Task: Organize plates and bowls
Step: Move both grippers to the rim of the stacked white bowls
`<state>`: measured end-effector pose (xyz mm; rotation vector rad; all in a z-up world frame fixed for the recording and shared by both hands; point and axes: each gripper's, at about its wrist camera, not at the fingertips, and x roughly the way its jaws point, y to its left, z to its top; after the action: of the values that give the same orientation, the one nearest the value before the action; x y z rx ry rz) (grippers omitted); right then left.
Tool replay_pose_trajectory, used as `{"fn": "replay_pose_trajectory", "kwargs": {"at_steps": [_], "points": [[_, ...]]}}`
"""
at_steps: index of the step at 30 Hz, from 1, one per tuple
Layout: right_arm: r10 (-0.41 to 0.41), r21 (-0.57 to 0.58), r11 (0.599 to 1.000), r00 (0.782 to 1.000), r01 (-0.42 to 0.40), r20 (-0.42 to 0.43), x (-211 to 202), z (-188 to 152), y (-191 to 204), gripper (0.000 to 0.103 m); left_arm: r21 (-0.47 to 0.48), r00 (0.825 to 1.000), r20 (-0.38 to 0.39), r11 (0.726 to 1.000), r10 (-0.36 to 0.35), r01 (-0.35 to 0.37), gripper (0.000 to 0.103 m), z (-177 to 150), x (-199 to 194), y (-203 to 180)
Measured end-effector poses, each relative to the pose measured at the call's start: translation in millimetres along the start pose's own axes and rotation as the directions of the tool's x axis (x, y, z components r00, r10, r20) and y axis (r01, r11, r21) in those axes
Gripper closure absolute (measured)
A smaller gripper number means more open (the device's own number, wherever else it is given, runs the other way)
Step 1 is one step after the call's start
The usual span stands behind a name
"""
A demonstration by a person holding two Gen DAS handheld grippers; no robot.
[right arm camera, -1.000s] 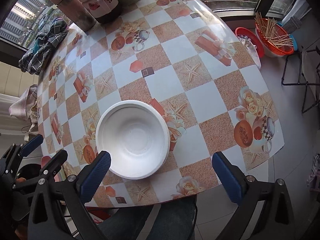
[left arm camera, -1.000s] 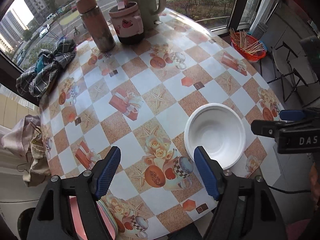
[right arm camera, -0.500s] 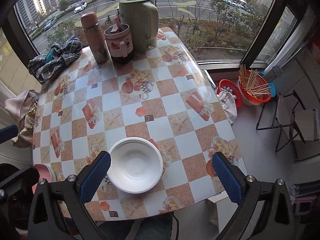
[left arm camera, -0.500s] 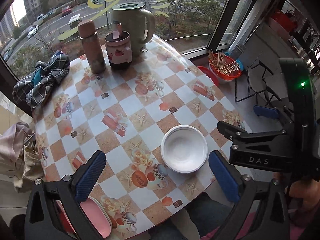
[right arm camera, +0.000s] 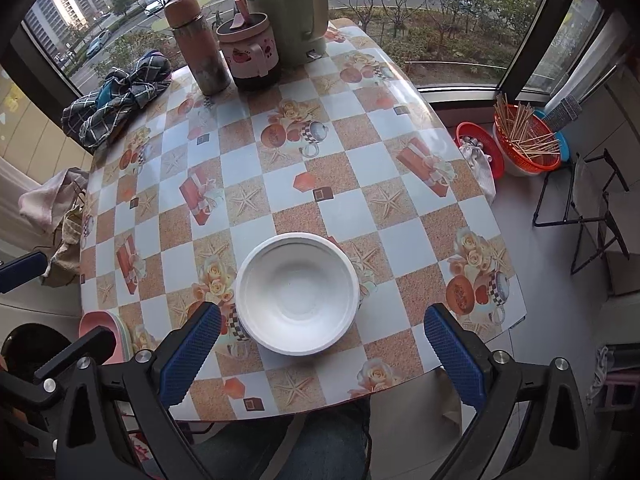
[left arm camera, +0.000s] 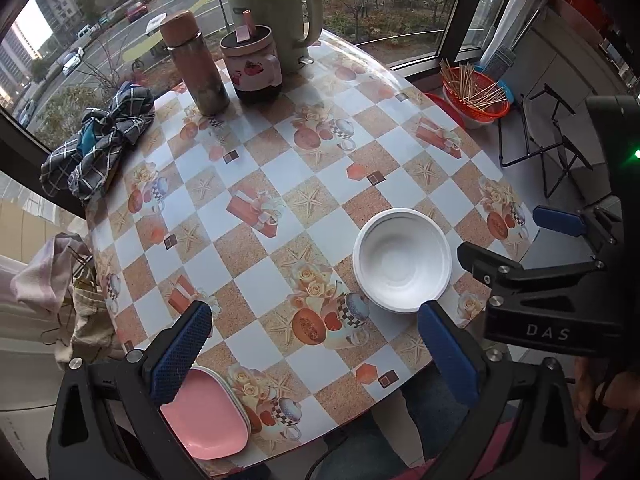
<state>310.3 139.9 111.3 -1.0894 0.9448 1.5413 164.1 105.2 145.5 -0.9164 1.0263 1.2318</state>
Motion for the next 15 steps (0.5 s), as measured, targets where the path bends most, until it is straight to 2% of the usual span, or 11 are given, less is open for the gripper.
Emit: {"fn": "replay_pose_trajectory", "kwargs": {"at_steps": [15], "points": [[0.008, 0.047, 0.999, 0.998, -0.005, -0.056, 12.2, -2.7, -11.1, 0.001, 0.001, 0.999, -0.037, 1.000, 0.010, -0.010, 0.000, 1.5, 9.4, -0.4]]}}
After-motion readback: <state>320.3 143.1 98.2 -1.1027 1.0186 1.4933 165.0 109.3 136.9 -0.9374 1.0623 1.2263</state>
